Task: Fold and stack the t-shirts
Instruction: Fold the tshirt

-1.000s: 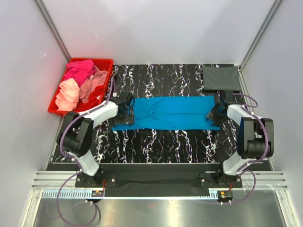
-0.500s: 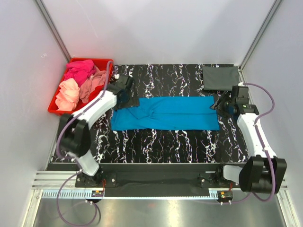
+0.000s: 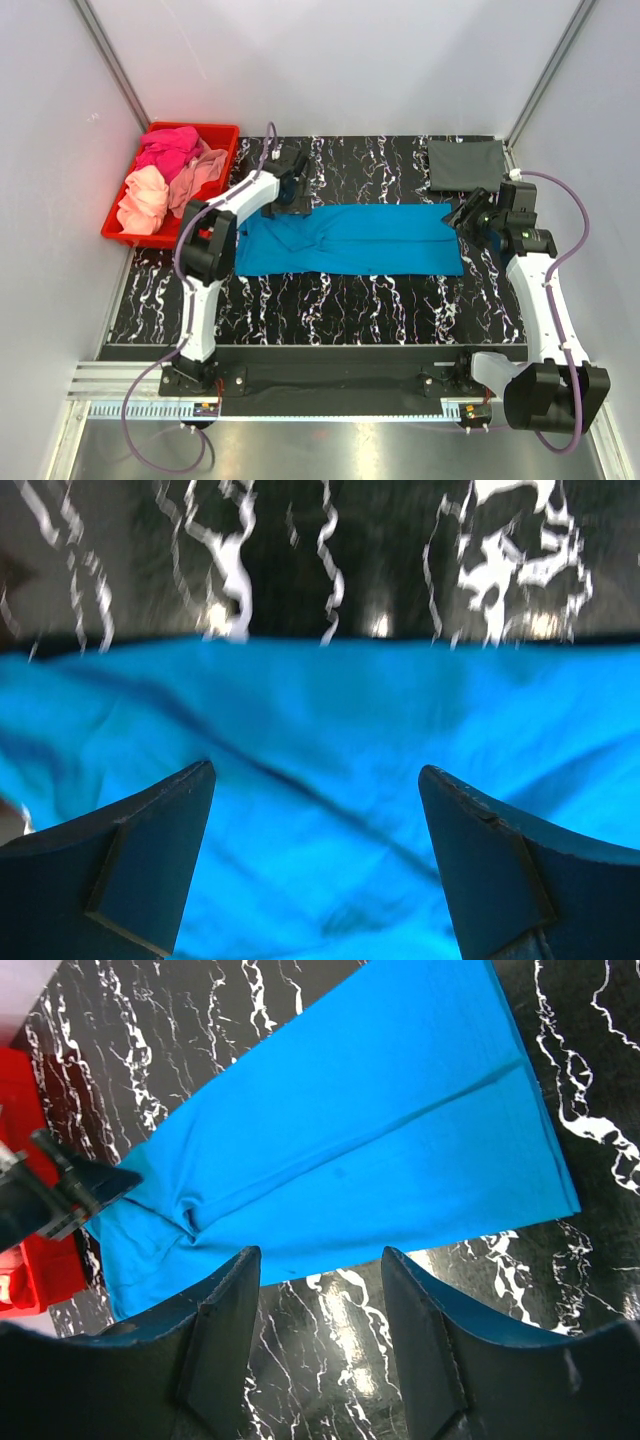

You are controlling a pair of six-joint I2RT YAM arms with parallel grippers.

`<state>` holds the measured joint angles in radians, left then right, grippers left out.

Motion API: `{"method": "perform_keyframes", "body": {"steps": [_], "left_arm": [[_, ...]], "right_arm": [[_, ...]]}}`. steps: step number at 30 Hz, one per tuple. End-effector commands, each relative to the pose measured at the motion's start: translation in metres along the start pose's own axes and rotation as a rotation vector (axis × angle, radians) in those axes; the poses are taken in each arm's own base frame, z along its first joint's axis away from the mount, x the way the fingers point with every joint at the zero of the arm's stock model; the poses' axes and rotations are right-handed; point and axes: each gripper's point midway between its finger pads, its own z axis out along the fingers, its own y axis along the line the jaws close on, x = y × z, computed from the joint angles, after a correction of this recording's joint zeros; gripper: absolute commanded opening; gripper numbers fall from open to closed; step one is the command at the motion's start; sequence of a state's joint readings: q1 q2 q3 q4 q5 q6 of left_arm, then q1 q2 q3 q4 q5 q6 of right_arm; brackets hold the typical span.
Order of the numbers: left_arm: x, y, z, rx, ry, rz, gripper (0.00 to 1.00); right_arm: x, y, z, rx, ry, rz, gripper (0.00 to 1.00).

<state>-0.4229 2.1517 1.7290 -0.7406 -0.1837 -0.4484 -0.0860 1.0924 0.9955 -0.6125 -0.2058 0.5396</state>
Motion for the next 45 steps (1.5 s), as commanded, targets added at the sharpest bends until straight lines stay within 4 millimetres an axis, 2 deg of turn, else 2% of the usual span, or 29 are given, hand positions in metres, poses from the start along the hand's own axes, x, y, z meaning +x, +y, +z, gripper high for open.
{"method": "perform_keyframes", "body": {"steps": [1, 3, 4, 6, 7, 10, 11, 13, 15, 19, 21, 23, 24, 27, 28, 30, 31, 32, 33, 34, 35, 37, 38, 39, 41, 42, 45], "left_arm": [[-0.015, 0.001, 0.016, -0.028, -0.024, 0.040, 0.90], [-0.013, 0.001, 0.029, -0.039, -0.010, 0.050, 0.90], [-0.023, -0.004, 0.028, -0.027, -0.033, 0.053, 0.90], [-0.026, -0.009, 0.037, -0.019, -0.026, 0.055, 0.90], [-0.040, -0.014, 0.034, -0.002, -0.055, 0.049, 0.90], [-0.051, -0.026, 0.043, 0.042, -0.066, 0.041, 0.90], [-0.065, -0.033, 0.038, 0.068, -0.105, 0.032, 0.90], [-0.075, -0.040, 0.042, 0.115, -0.126, 0.026, 0.90], [-0.095, -0.047, 0.039, 0.157, -0.181, 0.007, 0.90], [-0.121, -0.067, 0.035, 0.317, -0.241, -0.031, 0.90], [-0.137, -0.078, 0.020, 0.383, -0.292, -0.027, 0.89], [-0.148, -0.089, -0.005, 0.448, -0.341, 0.006, 0.89], [-0.158, -0.095, -0.038, 0.474, -0.393, 0.024, 0.89], [-0.161, -0.084, -0.078, 0.405, -0.447, 0.053, 0.89], [-0.168, -0.069, -0.102, 0.345, -0.487, 0.010, 0.87], [-0.158, -0.045, -0.119, 0.265, -0.452, -0.044, 0.85], [-0.161, -0.030, -0.147, 0.224, -0.491, -0.111, 0.81], [-0.145, -0.015, -0.143, 0.166, -0.450, -0.152, 0.73], [-0.143, 0.001, -0.150, 0.103, -0.469, -0.214, 0.67], [-0.137, 0.008, -0.158, 0.088, -0.466, -0.322, 0.66], [-0.121, 0.018, -0.168, 0.065, -0.444, -0.367, 0.63], [-0.105, 0.025, -0.175, 0.067, -0.417, -0.480, 0.58], [-0.098, 0.029, -0.190, 0.082, -0.420, -0.516, 0.58], [-0.078, 0.031, -0.177, 0.071, -0.364, -0.530, 0.57], [-0.058, 0.033, -0.172, 0.079, -0.326, -0.640, 0.57], [-0.038, 0.037, -0.162, 0.073, -0.286, -0.671, 0.57], [-0.015, 0.035, -0.143, 0.087, -0.189, -0.779, 0.57]], "right_arm": [[-0.013, 0.019, -0.008, -0.075, -0.047, -0.009, 0.60], [-0.014, 0.019, -0.008, -0.078, -0.056, -0.005, 0.60], [-0.014, 0.019, -0.008, -0.080, -0.058, -0.001, 0.60], [-0.015, 0.017, -0.006, -0.076, -0.072, 0.001, 0.60], [-0.015, 0.017, -0.005, -0.075, -0.073, 0.002, 0.60], [-0.013, 0.014, 0.002, -0.072, -0.065, 0.015, 0.60], [-0.010, 0.014, 0.006, -0.081, -0.053, 0.021, 0.60], [-0.008, 0.014, 0.010, -0.084, -0.045, 0.037, 0.60], [-0.005, 0.012, 0.016, -0.083, -0.038, 0.052, 0.60], [0.002, 0.005, 0.028, -0.064, -0.013, 0.065, 0.59], [0.006, 0.000, 0.034, -0.046, 0.001, 0.056, 0.59], [0.013, -0.004, 0.038, -0.034, 0.026, 0.051, 0.59], [0.016, -0.005, 0.040, -0.028, 0.035, 0.047, 0.59], [0.021, -0.009, 0.040, -0.022, 0.046, 0.042, 0.59], [0.021, -0.008, 0.038, -0.023, 0.045, 0.041, 0.59], [0.023, -0.008, 0.034, -0.029, 0.049, 0.033, 0.59], [0.023, -0.007, 0.032, -0.033, 0.048, 0.029, 0.59], [0.024, -0.005, 0.028, -0.040, 0.048, 0.026, 0.59], [0.024, -0.005, 0.026, -0.043, 0.044, 0.023, 0.59], [0.026, -0.004, 0.024, -0.049, 0.047, 0.022, 0.59], [0.026, -0.003, 0.021, -0.056, 0.039, 0.022, 0.59], [0.026, -0.001, 0.017, -0.063, 0.033, 0.020, 0.59], [0.026, 0.000, 0.014, -0.072, 0.028, 0.016, 0.59], [0.027, 0.000, 0.012, -0.075, 0.029, 0.016, 0.59], [0.025, 0.004, 0.007, -0.088, 0.019, 0.011, 0.59], [0.025, 0.004, 0.005, -0.091, 0.016, 0.007, 0.59], [0.023, 0.007, -0.003, -0.101, 0.005, -0.001, 0.59]]}}
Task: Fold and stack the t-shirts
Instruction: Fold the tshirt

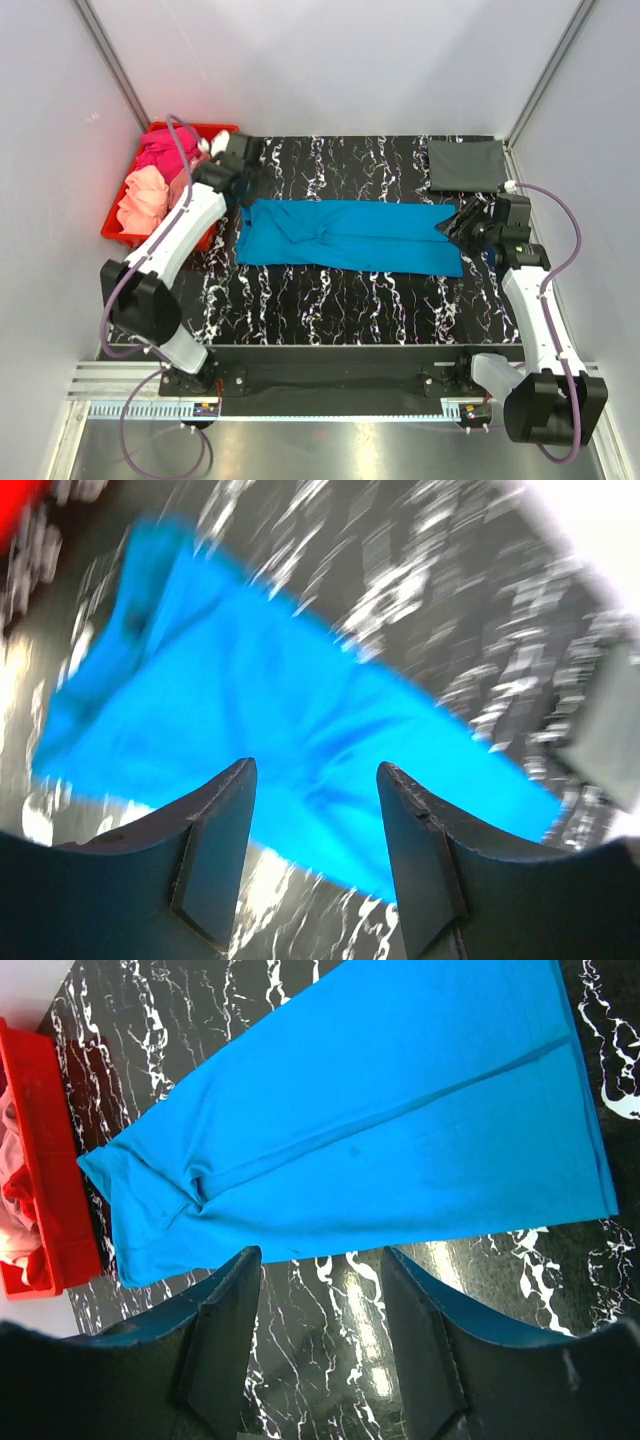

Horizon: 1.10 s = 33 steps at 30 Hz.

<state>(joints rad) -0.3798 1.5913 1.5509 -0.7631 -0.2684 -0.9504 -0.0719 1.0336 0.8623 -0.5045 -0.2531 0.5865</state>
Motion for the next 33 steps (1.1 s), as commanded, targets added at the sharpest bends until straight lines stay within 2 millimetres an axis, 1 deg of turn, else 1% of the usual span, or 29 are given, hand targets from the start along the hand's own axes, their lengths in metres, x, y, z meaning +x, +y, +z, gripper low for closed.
{"method": "perform_keyframes", "body": {"steps": [1, 2, 3, 4, 5, 6, 9, 10, 11, 13, 14, 16, 17, 19, 20, 21, 23, 24, 25, 26, 27, 28, 30, 31, 32, 33], "left_arm": [[0.046, 0.036, 0.031, -0.158, 0.126, -0.204, 0.54], [0.054, 0.048, 0.032, -0.218, 0.156, -0.208, 0.47], [0.058, 0.053, 0.036, -0.256, 0.174, -0.214, 0.42], [0.065, 0.061, 0.047, -0.327, 0.183, -0.250, 0.40], [0.072, 0.072, 0.050, -0.382, 0.208, -0.242, 0.40], [0.082, 0.078, 0.061, -0.420, 0.227, -0.241, 0.39], [0.095, 0.088, 0.079, -0.453, 0.238, -0.246, 0.39], [0.104, 0.094, 0.088, -0.479, 0.249, -0.252, 0.38], [0.106, 0.099, 0.094, -0.497, 0.247, -0.261, 0.38], [0.111, 0.104, 0.105, -0.515, 0.255, -0.252, 0.38], [0.119, 0.111, 0.115, -0.547, 0.269, -0.244, 0.38], [0.120, 0.108, 0.124, -0.540, 0.272, -0.229, 0.38], [0.124, 0.110, 0.132, -0.549, 0.278, -0.218, 0.39], [0.118, 0.100, 0.143, -0.511, 0.270, -0.197, 0.40], [0.119, 0.099, 0.148, -0.510, 0.270, -0.183, 0.41], [0.108, 0.090, 0.154, -0.491, 0.237, -0.168, 0.41], [0.098, 0.087, 0.161, -0.496, 0.201, -0.158, 0.42], [0.096, 0.089, 0.172, -0.509, 0.182, -0.146, 0.43], [0.083, 0.075, 0.178, -0.472, 0.158, -0.137, 0.43], [0.078, 0.070, 0.184, -0.464, 0.145, -0.130, 0.43], [0.078, 0.074, 0.196, -0.479, 0.136, -0.107, 0.43], [0.066, 0.058, 0.205, -0.429, 0.107, -0.109, 0.45], [0.059, 0.050, 0.218, -0.385, 0.109, -0.092, 0.46], [0.054, 0.034, 0.236, -0.303, 0.093, -0.098, 0.48], [0.044, 0.024, 0.244, -0.244, 0.090, -0.112, 0.50], [0.044, 0.010, 0.250, -0.171, 0.117, -0.103, 0.51]], "right_arm": [[0.000, 0.010, -0.012, -0.041, -0.008, -0.038, 0.59], [0.000, 0.010, -0.015, -0.040, -0.013, -0.044, 0.59], [-0.001, 0.011, -0.016, -0.041, -0.017, -0.050, 0.59], [-0.001, 0.011, -0.018, -0.041, -0.020, -0.053, 0.59], [-0.001, 0.011, -0.019, -0.042, -0.024, -0.056, 0.59], [-0.001, 0.011, -0.020, -0.044, -0.024, -0.056, 0.59], [-0.001, 0.012, -0.021, -0.048, -0.027, -0.055, 0.59], [-0.001, 0.013, -0.021, -0.054, -0.027, -0.055, 0.59], [-0.002, 0.013, -0.021, -0.051, -0.029, -0.054, 0.59], [-0.003, 0.014, -0.022, -0.055, -0.033, -0.052, 0.59], [-0.004, 0.016, -0.023, -0.057, -0.036, -0.052, 0.59], [-0.006, 0.016, -0.024, -0.053, -0.042, -0.054, 0.59], [-0.006, 0.016, -0.024, -0.053, -0.044, -0.056, 0.59], [-0.008, 0.015, -0.024, -0.048, -0.050, -0.056, 0.59], [-0.008, 0.016, -0.023, -0.050, -0.050, -0.053, 0.59], [-0.009, 0.016, -0.023, -0.049, -0.051, -0.055, 0.59], [-0.008, 0.014, -0.020, -0.044, -0.043, -0.046, 0.59], [-0.009, 0.015, -0.019, -0.044, -0.047, -0.045, 0.59], [-0.008, 0.014, -0.017, -0.042, -0.041, -0.044, 0.59], [-0.009, 0.013, -0.016, -0.039, -0.043, -0.039, 0.59], [-0.009, 0.013, -0.015, -0.038, -0.046, -0.039, 0.59], [-0.008, 0.010, -0.013, -0.031, -0.044, -0.039, 0.59], [-0.007, 0.005, -0.008, -0.015, -0.046, -0.046, 0.59], [-0.001, -0.001, -0.001, 0.001, -0.019, -0.044, 0.59], [0.003, -0.006, 0.004, 0.014, 0.003, -0.044, 0.59], [0.008, -0.010, 0.008, 0.031, 0.028, -0.039, 0.58]]}}
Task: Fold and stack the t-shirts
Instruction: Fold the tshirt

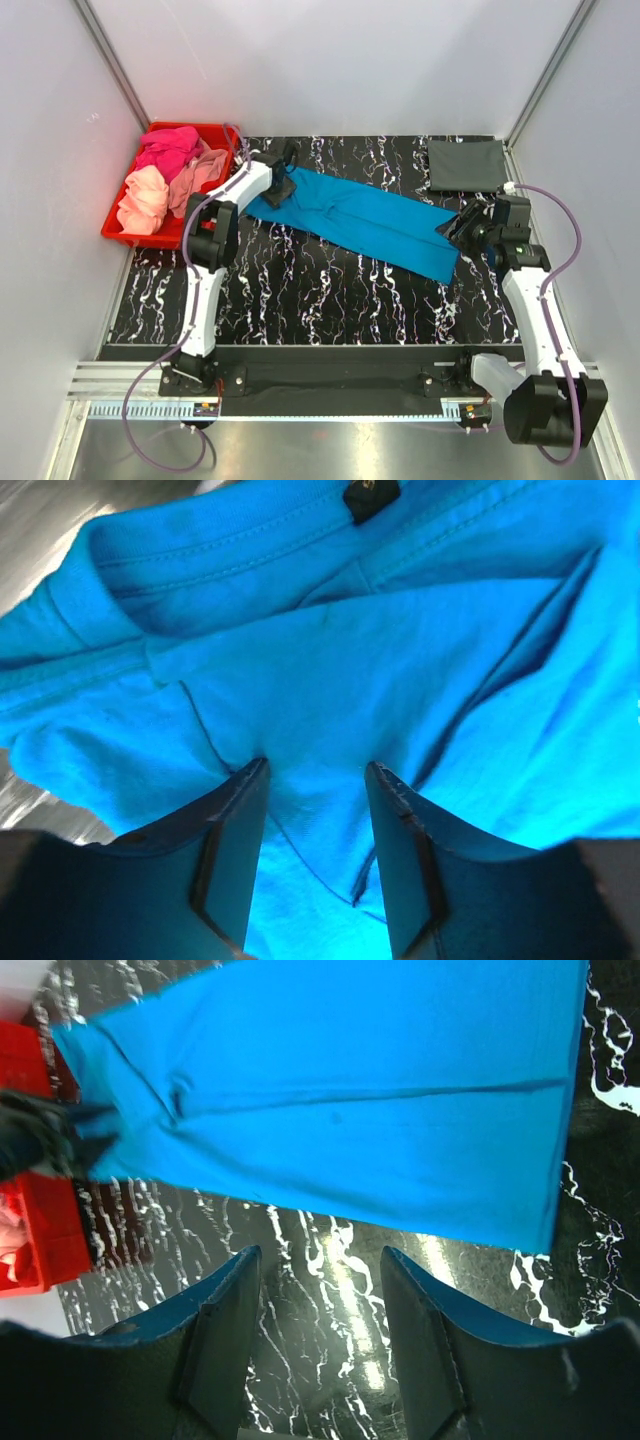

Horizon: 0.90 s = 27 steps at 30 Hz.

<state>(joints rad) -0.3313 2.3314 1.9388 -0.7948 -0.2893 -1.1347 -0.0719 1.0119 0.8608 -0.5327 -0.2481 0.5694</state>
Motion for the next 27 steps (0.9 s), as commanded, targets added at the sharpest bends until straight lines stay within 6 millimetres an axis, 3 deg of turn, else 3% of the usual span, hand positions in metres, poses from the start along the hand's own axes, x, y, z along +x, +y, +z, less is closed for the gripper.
{"method": "perform_keyframes", "body": {"steps": [1, 4, 5, 7, 8, 10, 11, 12, 14, 15, 18, 19, 22, 25, 27], "left_arm": [[-0.030, -0.057, 0.022, 0.244, -0.036, 0.019, 0.51], [-0.049, -0.093, -0.002, 0.377, -0.072, 0.067, 0.54], [-0.056, -0.103, -0.020, 0.424, -0.091, 0.074, 0.57], [-0.059, -0.112, -0.037, 0.493, -0.118, 0.105, 0.61], [-0.064, -0.118, -0.060, 0.540, -0.141, 0.112, 0.63], [-0.061, -0.114, -0.072, 0.556, -0.147, 0.139, 0.65], [-0.066, -0.116, -0.093, 0.585, -0.163, 0.145, 0.66], [-0.065, -0.114, -0.101, 0.603, -0.160, 0.175, 0.67], [-0.058, -0.108, -0.110, 0.624, -0.155, 0.208, 0.68], [-0.061, -0.109, -0.132, 0.664, -0.179, 0.239, 0.68], [-0.056, -0.094, -0.147, 0.636, -0.220, 0.288, 0.70], [-0.059, -0.089, -0.163, 0.645, -0.232, 0.296, 0.70], [-0.047, -0.068, -0.166, 0.621, -0.188, 0.357, 0.71], [-0.028, -0.050, -0.151, 0.581, -0.126, 0.398, 0.71], [-0.015, -0.037, -0.128, 0.540, -0.085, 0.365, 0.66]], "right_arm": [[0.017, -0.017, 0.023, 0.061, 0.075, -0.019, 0.58], [0.039, -0.031, 0.039, 0.129, 0.161, -0.048, 0.57], [0.041, -0.035, 0.041, 0.148, 0.171, -0.047, 0.56], [0.058, -0.038, 0.051, 0.178, 0.232, -0.059, 0.53], [0.065, -0.040, 0.055, 0.194, 0.255, -0.060, 0.52], [0.079, -0.052, 0.064, 0.260, 0.310, -0.057, 0.49], [0.087, -0.050, 0.066, 0.269, 0.329, -0.062, 0.49], [0.090, -0.051, 0.067, 0.279, 0.337, -0.065, 0.49], [0.092, -0.053, 0.069, 0.294, 0.326, -0.073, 0.49], [0.093, -0.053, 0.070, 0.292, 0.319, -0.089, 0.50], [0.091, -0.055, 0.074, 0.291, 0.327, -0.176, 0.52], [0.087, -0.054, 0.075, 0.304, 0.326, -0.205, 0.52], [0.084, -0.056, 0.075, 0.342, 0.357, -0.249, 0.52], [0.083, -0.055, 0.079, 0.357, 0.369, -0.233, 0.50], [0.074, -0.052, 0.083, 0.356, 0.318, -0.218, 0.48]]}}
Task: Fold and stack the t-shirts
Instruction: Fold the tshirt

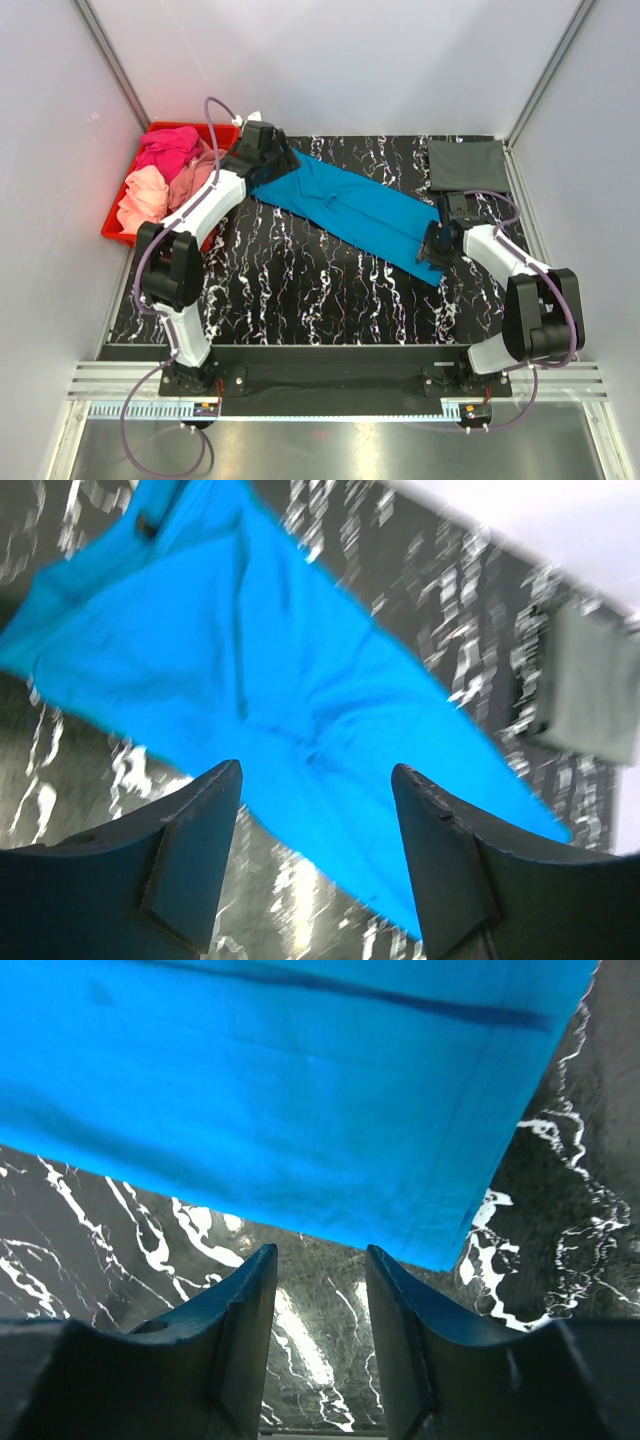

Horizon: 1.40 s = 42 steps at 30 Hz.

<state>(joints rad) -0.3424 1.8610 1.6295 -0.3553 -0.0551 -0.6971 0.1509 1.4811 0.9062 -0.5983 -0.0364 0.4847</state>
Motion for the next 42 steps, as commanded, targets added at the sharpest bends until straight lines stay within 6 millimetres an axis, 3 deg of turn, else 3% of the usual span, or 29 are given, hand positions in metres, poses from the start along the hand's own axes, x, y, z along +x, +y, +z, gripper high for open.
{"method": "perform_keyframes", "body": {"steps": [1, 5, 9, 14, 16, 22, 27, 33, 42], "left_arm": [[0.046, 0.034, 0.019, -0.060, 0.113, -0.004, 0.66], [0.073, 0.055, 0.053, -0.139, 0.194, -0.037, 0.58], [0.072, 0.050, 0.077, -0.126, 0.187, -0.057, 0.57], [0.064, 0.047, 0.101, -0.135, 0.162, -0.052, 0.58], [0.072, 0.064, 0.111, -0.196, 0.178, -0.029, 0.59], [0.063, 0.089, 0.124, -0.257, 0.151, 0.023, 0.63], [0.048, 0.085, 0.134, -0.197, 0.106, 0.082, 0.67], [0.026, 0.062, 0.143, -0.100, 0.083, 0.165, 0.73], [0.051, 0.074, 0.162, -0.078, 0.169, 0.184, 0.76]], "right_arm": [[-0.032, 0.005, -0.007, 0.028, -0.119, 0.005, 0.47], [-0.050, 0.019, 0.001, 0.011, -0.131, 0.036, 0.43], [-0.049, 0.012, 0.024, 0.070, -0.090, 0.063, 0.42], [-0.042, 0.014, 0.035, 0.071, -0.061, 0.138, 0.40], [-0.032, 0.013, 0.039, 0.067, -0.030, 0.177, 0.38], [0.002, 0.003, 0.039, 0.092, 0.024, 0.220, 0.39], [0.028, 0.006, 0.036, 0.101, 0.035, 0.240, 0.39], [0.065, 0.029, 0.024, 0.060, 0.052, 0.289, 0.39], [0.104, 0.043, -0.001, 0.065, -0.034, 0.327, 0.40]]}}
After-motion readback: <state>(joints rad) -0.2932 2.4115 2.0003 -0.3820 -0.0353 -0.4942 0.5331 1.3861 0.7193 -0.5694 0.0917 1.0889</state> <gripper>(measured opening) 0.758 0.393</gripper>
